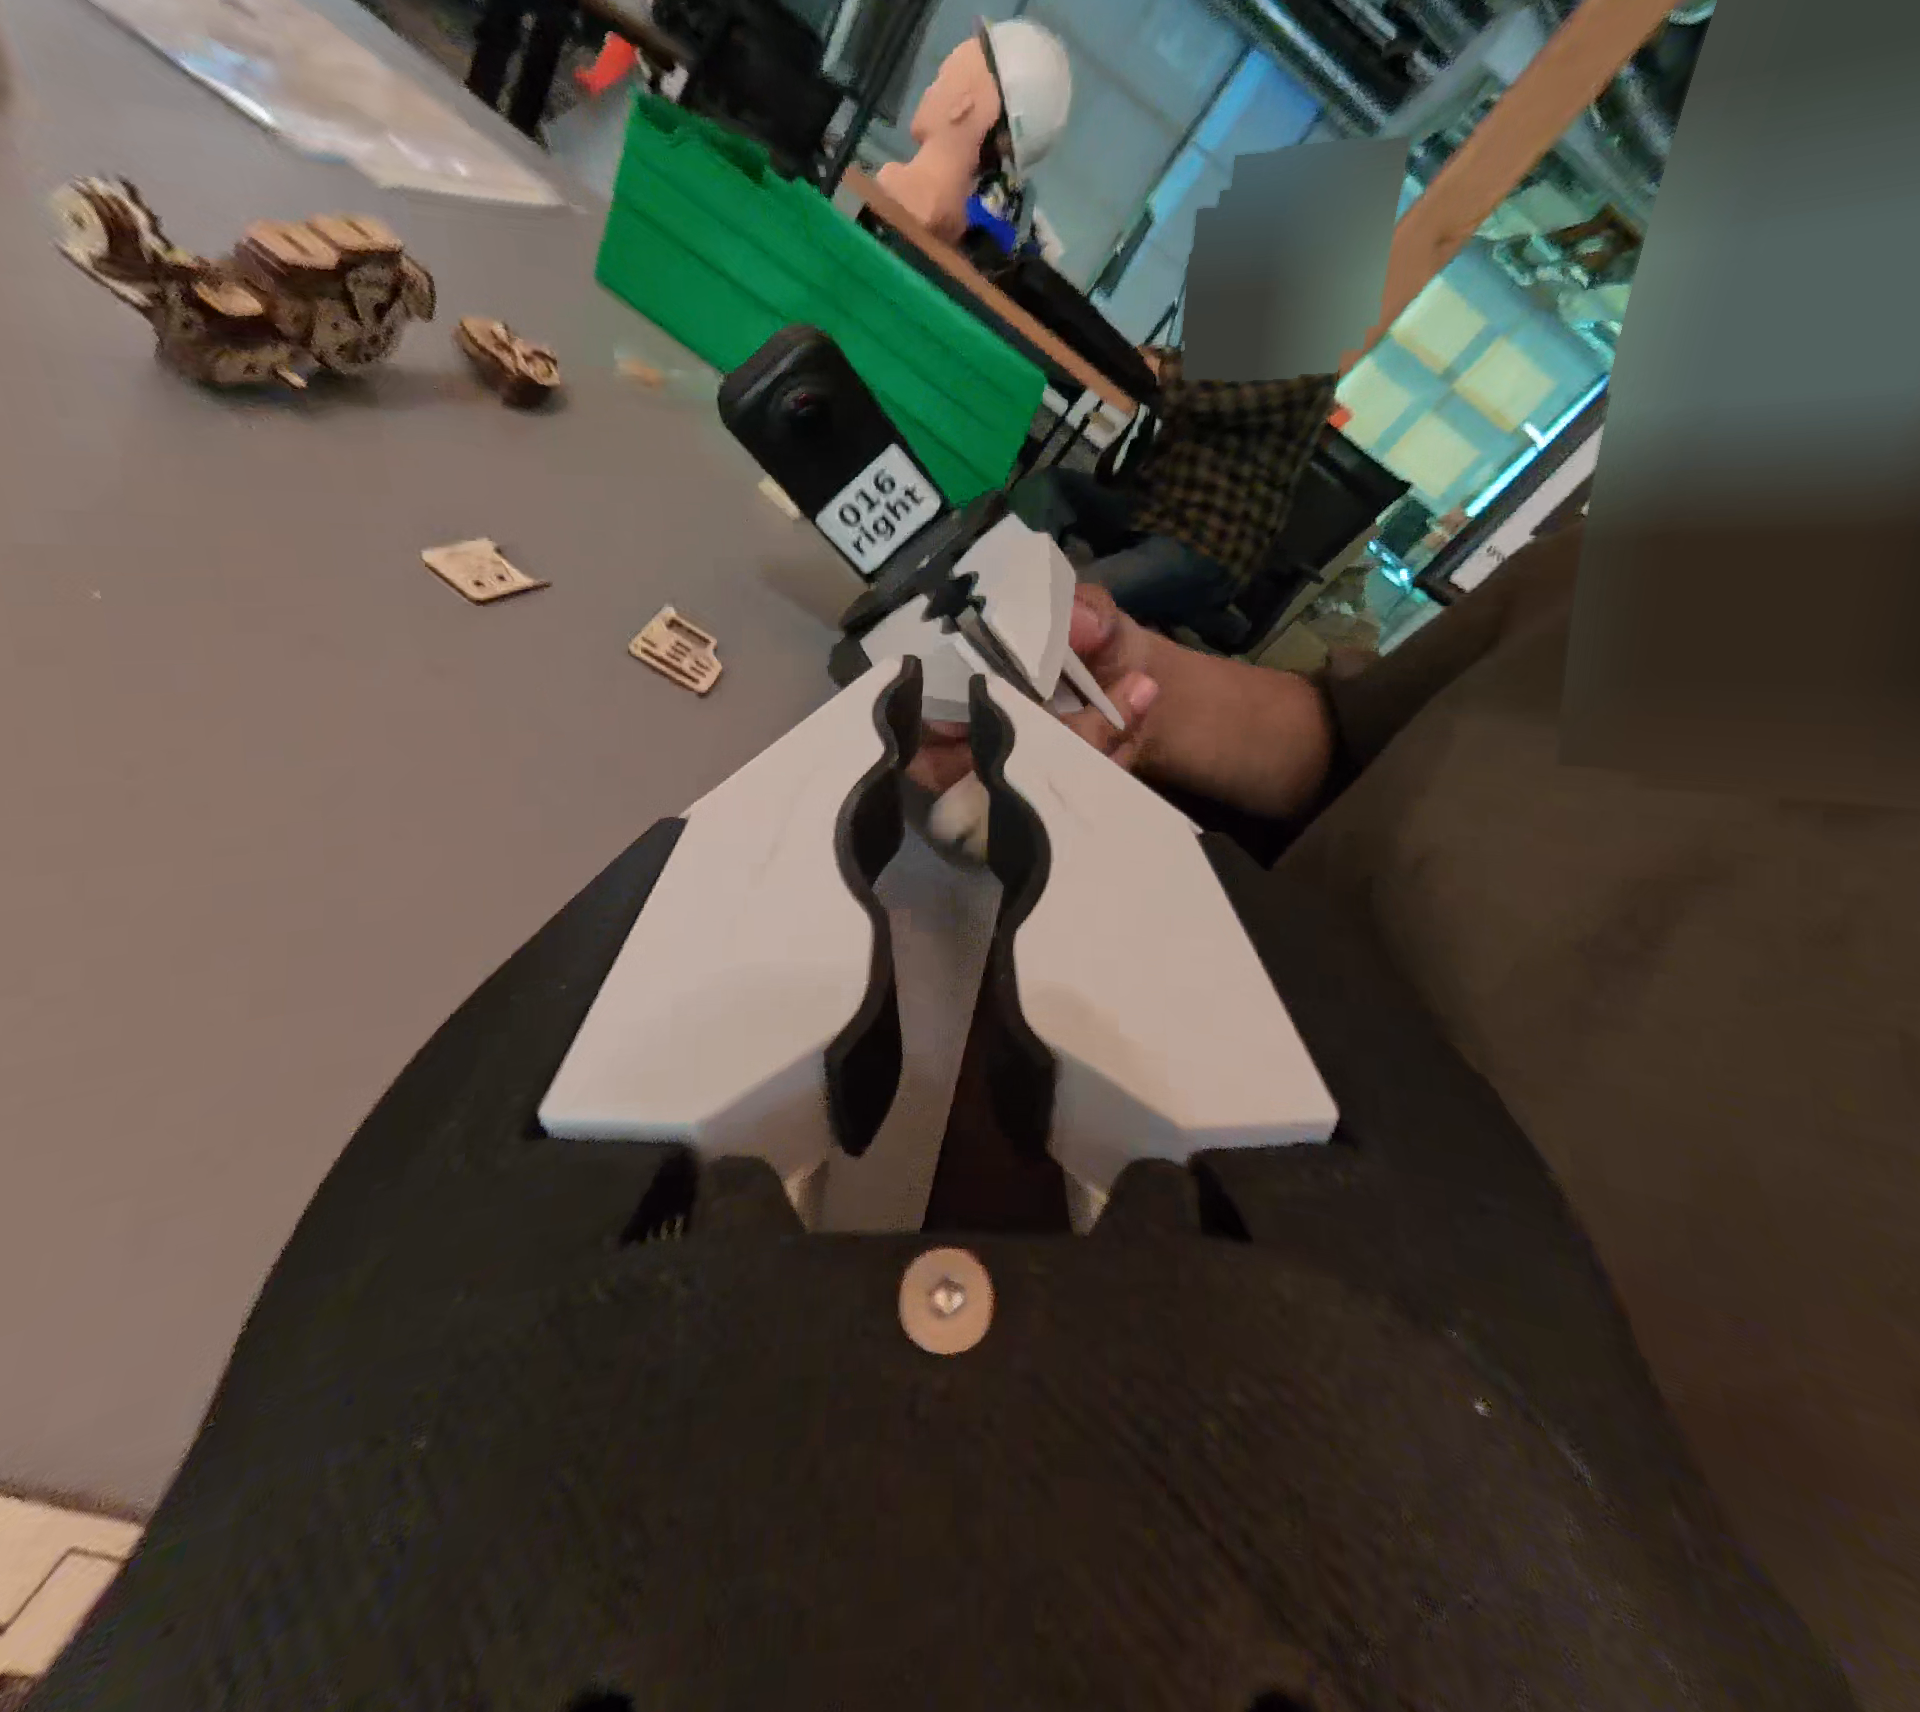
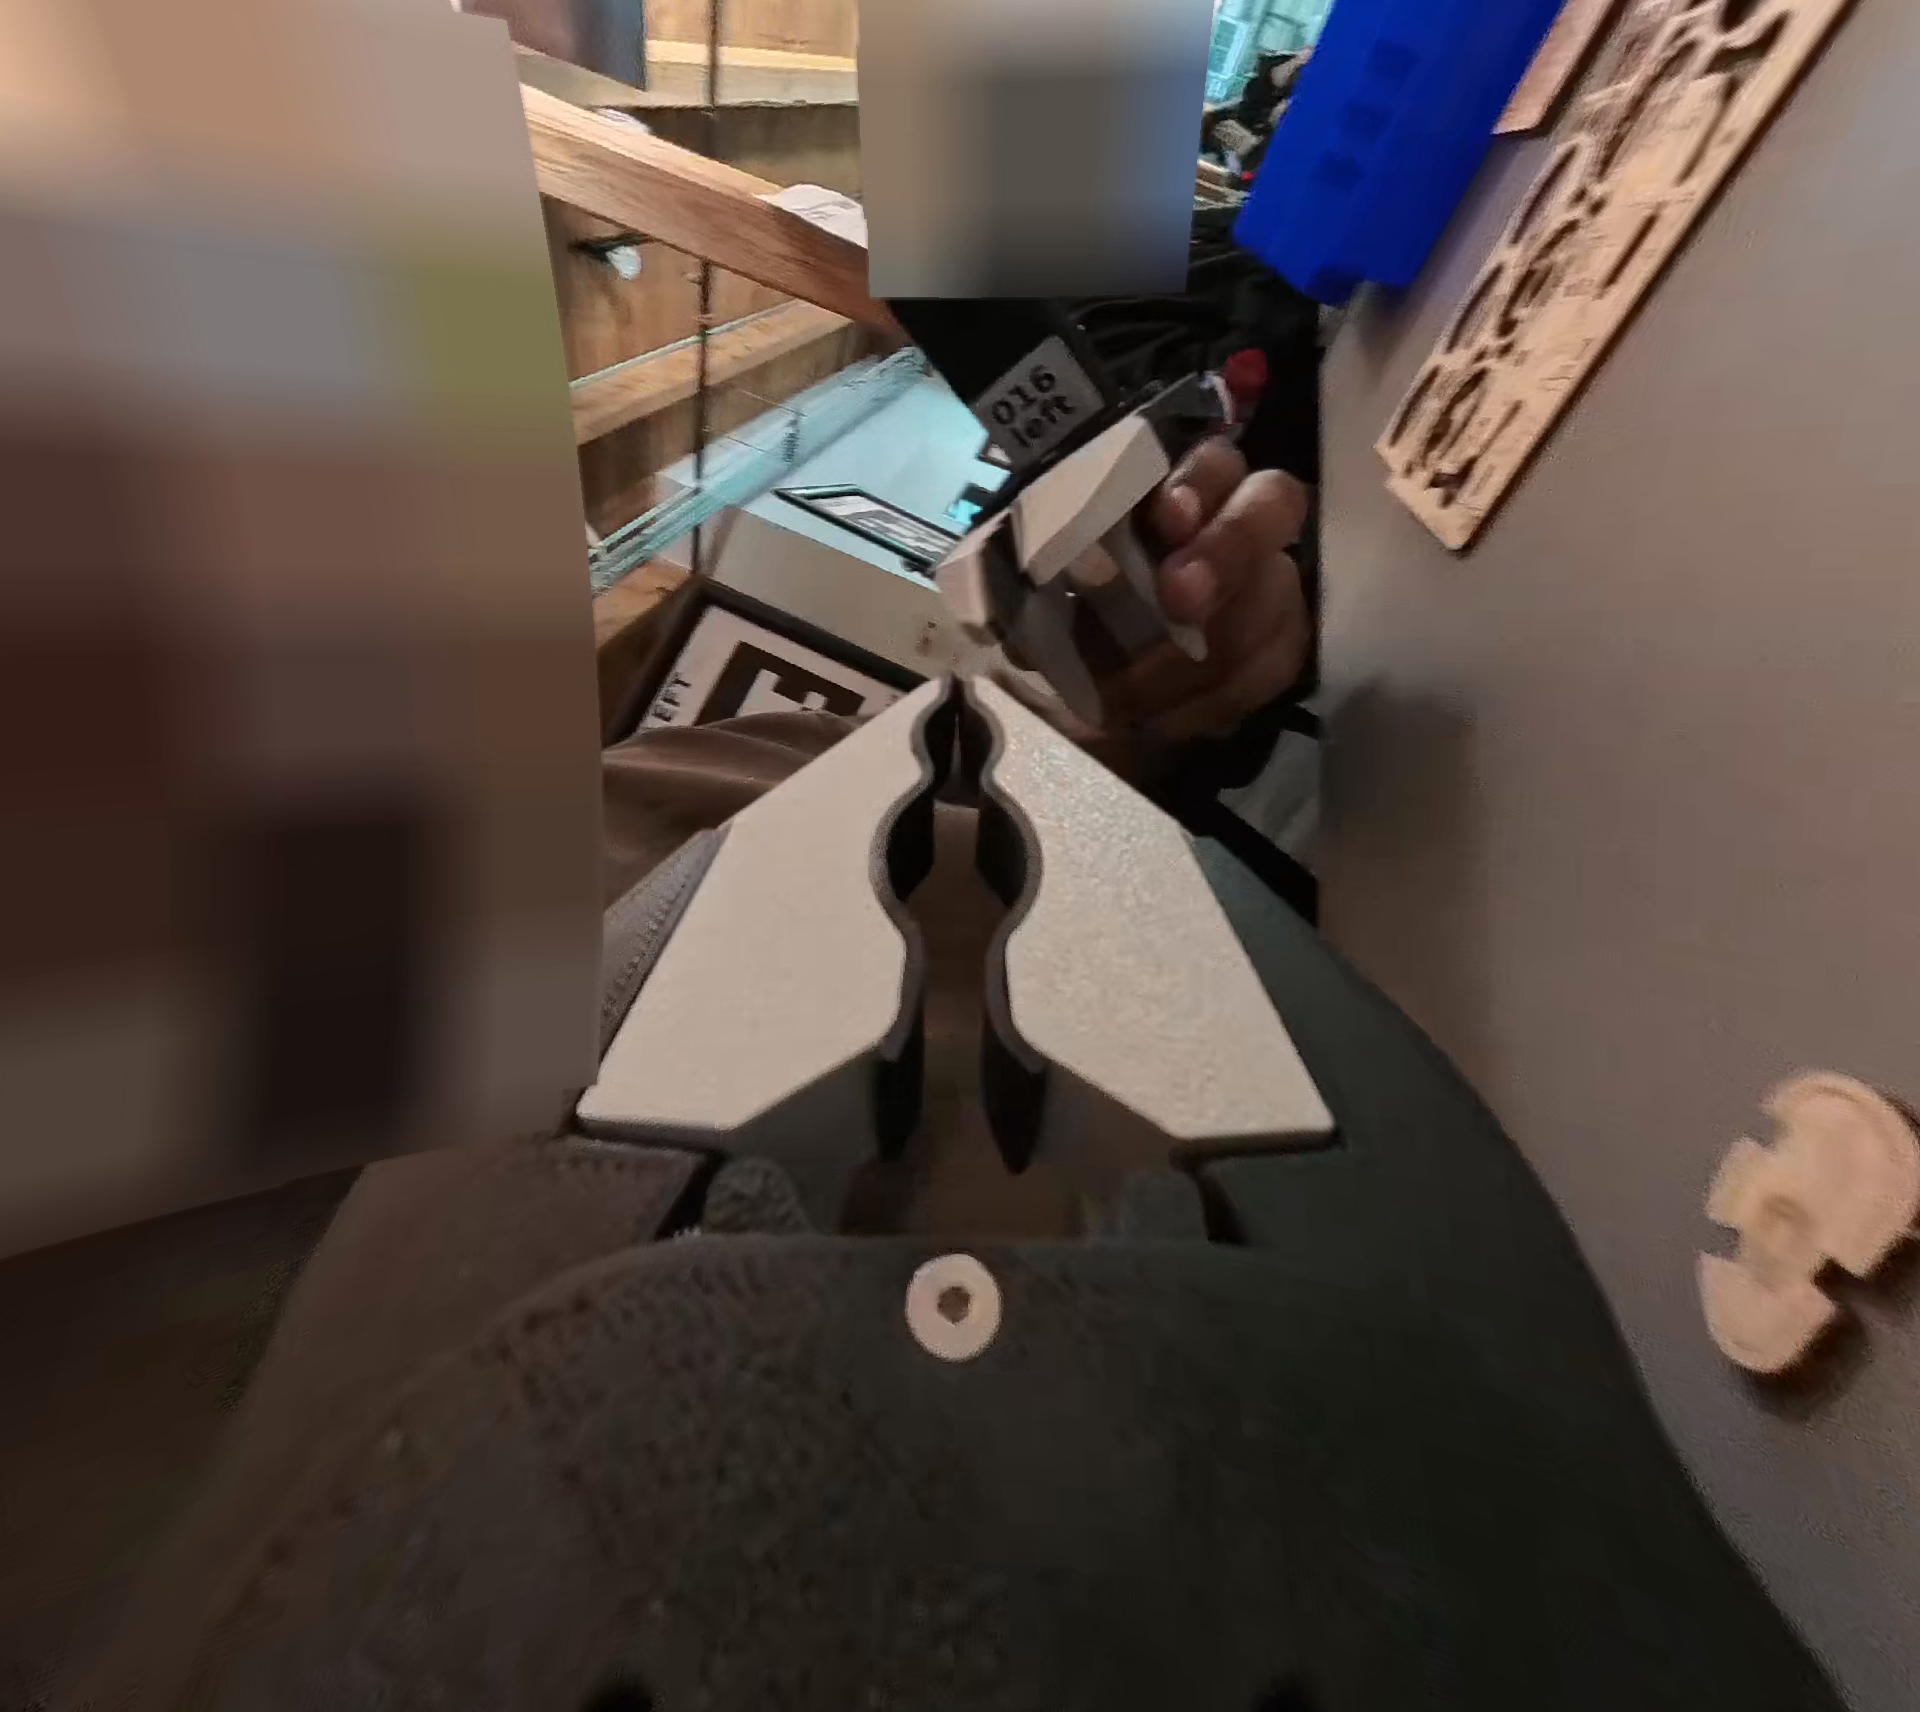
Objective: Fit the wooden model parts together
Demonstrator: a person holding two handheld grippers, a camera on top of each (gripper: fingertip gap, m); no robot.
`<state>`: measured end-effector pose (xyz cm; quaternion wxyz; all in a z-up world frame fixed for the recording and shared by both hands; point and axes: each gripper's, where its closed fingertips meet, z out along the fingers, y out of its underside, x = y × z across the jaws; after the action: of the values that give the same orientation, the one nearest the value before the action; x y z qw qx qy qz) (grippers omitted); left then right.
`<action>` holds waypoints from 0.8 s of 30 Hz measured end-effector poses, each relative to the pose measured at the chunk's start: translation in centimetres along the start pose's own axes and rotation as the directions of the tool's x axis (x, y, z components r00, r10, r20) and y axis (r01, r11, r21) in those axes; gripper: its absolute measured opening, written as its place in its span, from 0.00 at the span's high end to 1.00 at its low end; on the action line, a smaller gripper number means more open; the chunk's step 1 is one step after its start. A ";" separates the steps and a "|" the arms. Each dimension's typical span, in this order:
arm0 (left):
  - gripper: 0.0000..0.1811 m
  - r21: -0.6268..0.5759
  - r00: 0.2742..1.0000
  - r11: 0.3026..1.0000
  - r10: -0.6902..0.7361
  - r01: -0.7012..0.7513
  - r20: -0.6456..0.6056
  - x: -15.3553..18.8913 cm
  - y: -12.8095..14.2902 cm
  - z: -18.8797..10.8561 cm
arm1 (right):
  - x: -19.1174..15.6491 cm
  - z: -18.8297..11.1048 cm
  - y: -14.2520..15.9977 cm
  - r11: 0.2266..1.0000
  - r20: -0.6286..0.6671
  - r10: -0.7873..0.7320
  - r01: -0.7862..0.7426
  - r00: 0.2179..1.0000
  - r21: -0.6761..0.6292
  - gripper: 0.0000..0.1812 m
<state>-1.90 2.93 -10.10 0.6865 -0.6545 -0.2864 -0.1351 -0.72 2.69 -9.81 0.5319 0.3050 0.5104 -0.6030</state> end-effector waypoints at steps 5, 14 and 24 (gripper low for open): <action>1.00 -0.089 0.980 0.996 -0.003 0.021 0.200 -3.0 1.6 0.9 | 2.3 -0.9 -1.2 0.995 -0.194 -0.085 0.094 0.977 0.038 1.00; 0.96 -0.132 0.937 0.989 0.112 -0.072 0.330 -5.1 1.0 -2.0 | 6.3 -2.0 0.7 0.798 -0.509 -0.602 0.452 0.615 -0.398 0.93; 0.94 -0.136 0.953 0.991 0.056 -0.016 0.299 -5.3 1.6 -1.7 | 10.4 -0.3 3.3 0.412 -0.378 -0.910 0.438 0.168 -0.799 0.79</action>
<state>-4.89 0.45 -14.35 0.5924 -0.7164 -0.3664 -0.0394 -0.21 -0.21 -20.31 -0.0463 0.1008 0.9048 -0.4111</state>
